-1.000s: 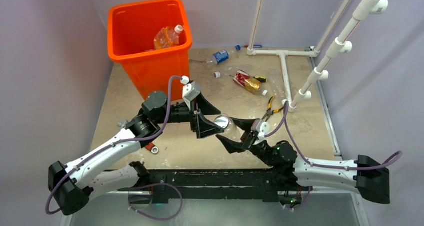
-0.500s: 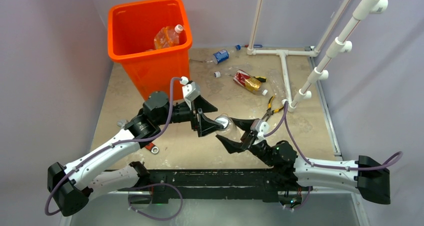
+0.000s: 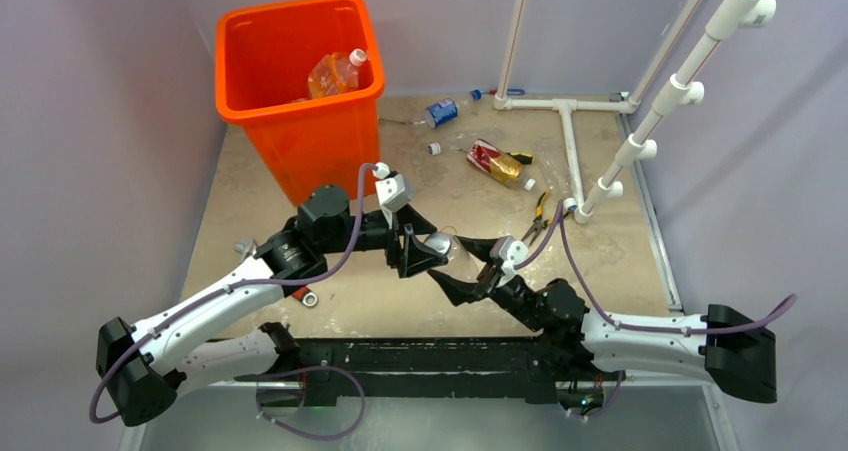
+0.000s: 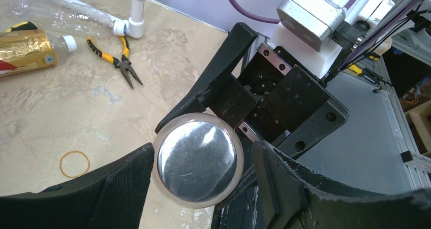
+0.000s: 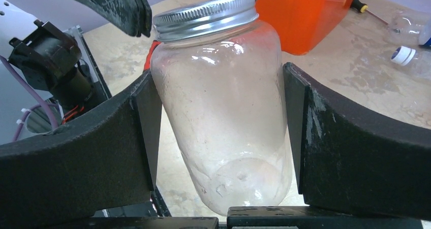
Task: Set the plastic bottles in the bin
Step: Pick up the plastic bottle at the center of the board.
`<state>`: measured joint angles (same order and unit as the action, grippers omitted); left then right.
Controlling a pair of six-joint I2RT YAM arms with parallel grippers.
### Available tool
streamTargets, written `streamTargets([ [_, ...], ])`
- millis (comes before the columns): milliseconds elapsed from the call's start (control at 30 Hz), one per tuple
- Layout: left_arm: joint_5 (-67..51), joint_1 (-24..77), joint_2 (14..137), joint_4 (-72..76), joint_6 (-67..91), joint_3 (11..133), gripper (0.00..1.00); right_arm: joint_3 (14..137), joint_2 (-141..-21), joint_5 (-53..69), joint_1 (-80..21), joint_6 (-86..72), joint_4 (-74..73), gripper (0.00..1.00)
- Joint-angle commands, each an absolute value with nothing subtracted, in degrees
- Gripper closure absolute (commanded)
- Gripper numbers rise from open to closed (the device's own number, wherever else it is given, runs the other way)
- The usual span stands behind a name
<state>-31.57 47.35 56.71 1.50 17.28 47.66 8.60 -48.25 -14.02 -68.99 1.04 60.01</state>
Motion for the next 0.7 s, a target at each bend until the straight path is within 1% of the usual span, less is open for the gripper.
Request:
streamTargets([
  [0, -31.19, 48.02, 57.01, 2.05, 15.83, 47.58, 0.3, 11.33, -48.42, -15.1, -69.17, 0.87, 62.39, 0.67],
  [100, -30.36, 48.25, 57.21, 1.51, 15.59, 47.47, 0.26, 11.4, -48.51, -15.06, -69.17, 0.86, 62.66, 0.67],
  [167, -30.51, 48.41, 57.3, 1.5, 15.56, 47.39, 0.27, 11.51, -48.6, -14.95, -69.17, 0.8, 62.63, 0.67],
  [200, -30.7, 48.43, 57.3, 1.54, 15.56, 47.43, 0.29, 11.56, -48.6, -15.01, -69.17, 0.87, 62.6, 0.67],
  [267, -30.97, 48.45, 57.39, 1.56, 15.57, 47.37, 0.37, 11.51, -48.6, -15.03, -69.17, 0.88, 62.58, 0.67],
  [400, -31.78, 48.57, 57.55, 1.58, 15.56, 47.38, 0.5, 11.43, -48.35, -15.19, -69.17, 0.77, 62.59, 0.67],
  [433, -31.88, 48.53, 57.63, 1.58, 15.56, 47.37, 0.51, 11.43, -48.22, -15.23, -69.17, 0.79, 62.5, 0.67],
  [467, -31.94, 48.52, 57.65, 1.6, 15.6, 47.36, 0.51, 11.43, -48.13, -15.25, -69.17, 0.77, 62.37, 0.67],
  [500, -32.03, 48.59, 57.66, 1.66, 15.64, 47.32, 0.47, 11.43, -47.96, -15.3, -69.17, 0.76, 62.28, 0.67],
  [567, -31.83, 48.52, 57.57, 1.58, 15.86, 47.26, 0.33, 11.47, -47.63, -15.46, -69.17, 0.8, 62.02, 0.67],
  [600, -31.58, 48.52, 57.49, 1.58, 15.83, 47.25, 0.3, 11.43, -47.45, -15.6, -69.17, 0.87, 61.95, 0.67],
  [667, -31.31, 48.52, 57.38, 1.58, 15.86, 47.13, 0.28, 11.38, -47.15, -15.92, -69.17, 0.9, 61.77, 0.67],
])
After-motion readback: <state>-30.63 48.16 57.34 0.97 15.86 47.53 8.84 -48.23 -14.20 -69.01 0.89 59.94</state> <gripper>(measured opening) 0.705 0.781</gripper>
